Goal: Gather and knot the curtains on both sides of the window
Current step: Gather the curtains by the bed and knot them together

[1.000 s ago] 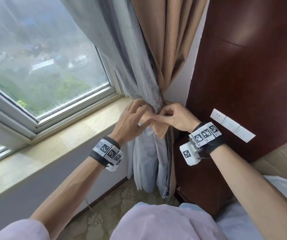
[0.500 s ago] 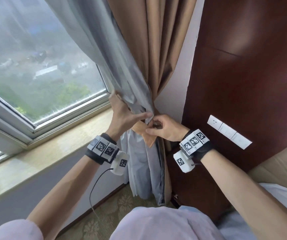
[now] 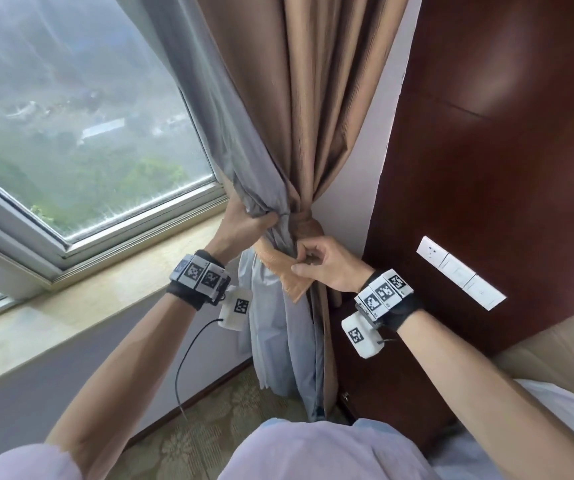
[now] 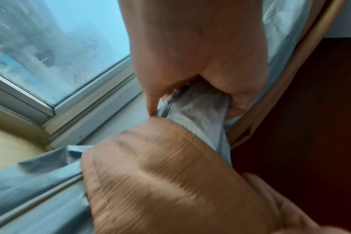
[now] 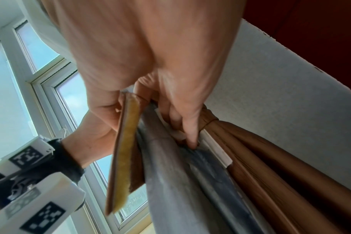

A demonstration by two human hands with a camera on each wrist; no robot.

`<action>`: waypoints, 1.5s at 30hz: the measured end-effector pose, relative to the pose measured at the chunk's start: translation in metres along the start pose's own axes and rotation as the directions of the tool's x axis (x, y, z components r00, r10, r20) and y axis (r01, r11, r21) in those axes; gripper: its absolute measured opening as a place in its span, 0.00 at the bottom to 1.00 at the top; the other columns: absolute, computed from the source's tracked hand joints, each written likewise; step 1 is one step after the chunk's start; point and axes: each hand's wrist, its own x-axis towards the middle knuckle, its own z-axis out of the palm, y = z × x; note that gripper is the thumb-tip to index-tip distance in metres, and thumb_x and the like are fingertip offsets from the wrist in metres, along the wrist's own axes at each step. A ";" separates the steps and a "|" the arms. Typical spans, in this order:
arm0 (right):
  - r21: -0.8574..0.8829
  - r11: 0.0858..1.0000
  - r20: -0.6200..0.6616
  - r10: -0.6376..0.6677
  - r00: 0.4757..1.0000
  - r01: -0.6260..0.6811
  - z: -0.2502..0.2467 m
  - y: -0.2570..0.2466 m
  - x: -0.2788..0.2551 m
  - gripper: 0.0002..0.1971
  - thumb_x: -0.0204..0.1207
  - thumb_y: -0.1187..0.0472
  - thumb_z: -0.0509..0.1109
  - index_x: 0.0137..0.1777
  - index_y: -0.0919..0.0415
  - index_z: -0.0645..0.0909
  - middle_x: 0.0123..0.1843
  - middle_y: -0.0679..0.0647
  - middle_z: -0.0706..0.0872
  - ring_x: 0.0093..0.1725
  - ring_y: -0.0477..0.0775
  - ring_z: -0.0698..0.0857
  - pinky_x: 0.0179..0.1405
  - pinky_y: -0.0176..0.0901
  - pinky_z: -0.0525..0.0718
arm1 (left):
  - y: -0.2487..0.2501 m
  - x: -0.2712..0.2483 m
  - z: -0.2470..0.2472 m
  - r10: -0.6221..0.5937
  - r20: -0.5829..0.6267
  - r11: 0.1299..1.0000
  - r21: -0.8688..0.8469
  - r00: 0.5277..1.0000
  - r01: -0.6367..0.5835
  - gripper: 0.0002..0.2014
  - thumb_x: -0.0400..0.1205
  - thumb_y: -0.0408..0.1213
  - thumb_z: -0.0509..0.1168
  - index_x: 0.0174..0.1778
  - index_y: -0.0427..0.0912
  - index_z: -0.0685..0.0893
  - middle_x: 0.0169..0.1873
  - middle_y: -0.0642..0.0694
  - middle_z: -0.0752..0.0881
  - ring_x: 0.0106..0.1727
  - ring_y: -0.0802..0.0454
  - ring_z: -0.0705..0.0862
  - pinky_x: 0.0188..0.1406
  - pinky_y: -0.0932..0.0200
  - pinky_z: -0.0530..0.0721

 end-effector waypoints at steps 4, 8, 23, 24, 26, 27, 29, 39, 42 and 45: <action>0.007 1.000 0.017 -0.005 1.000 0.005 0.003 0.001 0.003 0.18 0.75 0.70 0.77 0.34 0.49 0.75 0.34 0.49 0.76 0.40 0.54 0.75 0.45 0.52 0.73 | -0.003 -0.004 -0.024 -0.147 0.178 0.988 -0.020 0.973 0.153 0.23 0.66 0.27 0.65 0.58 0.43 0.86 0.49 0.55 0.92 0.53 0.60 0.90 0.56 0.59 0.87; -0.004 1.000 0.016 0.009 1.000 -0.009 0.005 0.000 0.009 0.15 0.72 0.62 0.77 0.33 0.44 0.77 0.34 0.48 0.77 0.39 0.55 0.75 0.44 0.54 0.74 | 0.008 -0.003 -0.046 -0.206 0.303 0.970 0.188 0.931 0.153 0.21 0.69 0.32 0.68 0.55 0.59 0.85 0.47 0.71 0.92 0.51 0.72 0.88 0.66 0.54 0.85; -0.227 0.973 -0.020 -0.050 0.999 0.044 -0.011 -0.005 0.013 0.04 0.71 0.64 0.72 0.36 0.58 0.81 0.40 0.64 0.87 0.43 0.70 0.85 0.50 0.66 0.85 | 0.012 0.011 -0.032 -0.140 0.070 0.927 0.360 0.988 0.106 0.22 0.80 0.16 0.69 0.70 0.34 0.84 0.54 0.49 0.83 0.55 0.58 0.81 0.36 0.87 0.72; -0.248 0.968 -0.071 -0.041 0.997 0.023 -0.012 -0.004 0.016 0.06 0.71 0.65 0.71 0.35 0.54 0.81 0.42 0.65 0.89 0.43 0.71 0.86 0.50 0.65 0.86 | 0.010 0.013 -0.032 -0.150 0.055 0.928 0.353 0.987 0.121 0.22 0.81 0.18 0.69 0.71 0.33 0.84 0.55 0.48 0.82 0.57 0.53 0.79 0.35 0.87 0.72; -0.269 0.963 -0.174 -0.026 0.984 -0.022 -0.014 -0.001 0.021 0.15 0.73 0.71 0.70 0.34 0.48 0.80 0.40 0.62 0.91 0.39 0.67 0.88 0.47 0.60 0.86 | 0.006 0.018 -0.029 -0.149 0.011 0.947 0.289 0.989 0.139 0.20 0.77 0.23 0.71 0.66 0.36 0.87 0.55 0.48 0.85 0.55 0.54 0.83 0.44 0.82 0.79; -0.257 0.966 -0.214 -0.025 0.976 -0.032 -0.015 0.000 0.024 0.17 0.74 0.74 0.69 0.34 0.49 0.80 0.37 0.57 0.90 0.37 0.58 0.89 0.45 0.55 0.86 | 0.003 0.020 -0.027 -0.143 -0.010 0.962 0.235 0.990 0.141 0.20 0.72 0.26 0.70 0.62 0.38 0.88 0.53 0.48 0.87 0.51 0.57 0.86 0.49 0.73 0.85; -0.176 0.983 -0.295 -0.008 0.956 -0.046 -0.014 0.005 0.030 0.17 0.75 0.78 0.68 0.36 0.55 0.81 0.35 0.45 0.87 0.37 0.34 0.87 0.47 0.42 0.85 | -0.006 0.023 -0.023 -0.141 -0.044 0.980 0.137 0.989 0.146 0.21 0.68 0.27 0.67 0.57 0.42 0.87 0.49 0.51 0.90 0.46 0.69 0.88 0.48 0.66 0.88; 0.183 0.983 -0.698 0.134 0.704 -0.006 -0.022 0.028 0.053 0.16 0.81 0.83 0.59 0.54 0.67 0.84 0.43 0.56 0.90 0.30 0.42 0.84 0.32 0.36 0.84 | -0.023 0.048 -0.026 -0.100 -0.097 0.983 0.145 0.990 0.114 0.20 0.71 0.18 0.71 0.60 0.33 0.87 0.50 0.45 0.92 0.51 0.59 0.90 0.45 0.59 0.91; 0.224 0.974 -0.592 0.173 0.787 -0.046 -0.019 0.034 0.052 0.15 0.84 0.82 0.62 0.53 0.64 0.85 0.46 0.58 0.92 0.38 0.44 0.92 0.42 0.39 0.90 | -0.028 0.049 -0.020 -0.023 -0.138 0.975 0.214 0.990 0.052 0.16 0.67 0.28 0.71 0.52 0.35 0.87 0.48 0.38 0.92 0.51 0.46 0.92 0.46 0.39 0.91; 0.084 0.991 -0.506 0.129 0.853 -0.099 -0.002 0.036 0.049 0.23 0.77 0.85 0.60 0.57 0.60 0.87 0.51 0.53 0.93 0.51 0.45 0.93 0.58 0.41 0.90 | -0.038 0.045 -0.004 0.045 -0.210 0.970 0.243 0.977 0.008 0.32 0.67 0.37 0.72 0.68 0.34 0.78 0.66 0.37 0.81 0.65 0.45 0.85 0.62 0.42 0.88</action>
